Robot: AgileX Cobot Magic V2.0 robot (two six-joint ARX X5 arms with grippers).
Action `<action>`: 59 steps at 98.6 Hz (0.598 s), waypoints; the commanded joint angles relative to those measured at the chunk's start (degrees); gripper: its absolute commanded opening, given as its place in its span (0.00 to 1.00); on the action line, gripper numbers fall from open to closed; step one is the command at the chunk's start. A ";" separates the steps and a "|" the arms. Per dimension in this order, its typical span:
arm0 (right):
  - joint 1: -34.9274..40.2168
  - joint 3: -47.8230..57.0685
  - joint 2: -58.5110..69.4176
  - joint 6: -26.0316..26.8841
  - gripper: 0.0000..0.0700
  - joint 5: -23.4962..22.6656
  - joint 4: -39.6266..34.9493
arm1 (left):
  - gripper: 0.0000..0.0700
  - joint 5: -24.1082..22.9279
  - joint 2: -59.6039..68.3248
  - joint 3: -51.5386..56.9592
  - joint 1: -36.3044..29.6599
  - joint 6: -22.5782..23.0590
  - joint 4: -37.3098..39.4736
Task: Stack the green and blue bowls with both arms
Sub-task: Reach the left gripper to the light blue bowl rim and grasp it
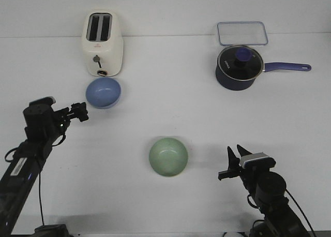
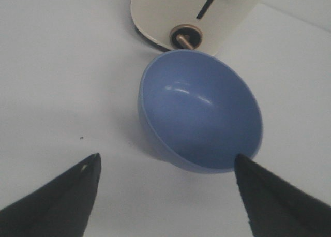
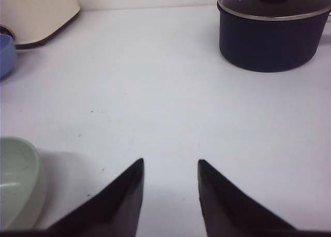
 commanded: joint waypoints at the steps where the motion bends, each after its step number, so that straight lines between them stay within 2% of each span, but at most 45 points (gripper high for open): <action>1: 0.31 0.00 0.09 0.79 0.29 0.02 0.57 | 0.72 1.27 6.10 3.39 -0.02 1.33 0.20; 20: 0.31 0.00 0.07 0.79 0.29 0.02 0.57 | 0.72 3.85 19.87 11.82 -0.24 1.33 -0.31; 43: 0.31 0.00 0.07 0.85 0.29 0.02 0.55 | 0.69 3.87 30.86 20.94 -0.57 1.11 -3.48; 47: 0.31 0.00 0.09 0.94 0.29 0.02 0.55 | 0.58 3.87 31.95 21.86 -0.66 1.14 -3.65; 59: 0.31 0.00 0.09 0.98 0.29 0.02 0.50 | 0.05 3.87 33.07 23.04 -1.20 1.44 -3.89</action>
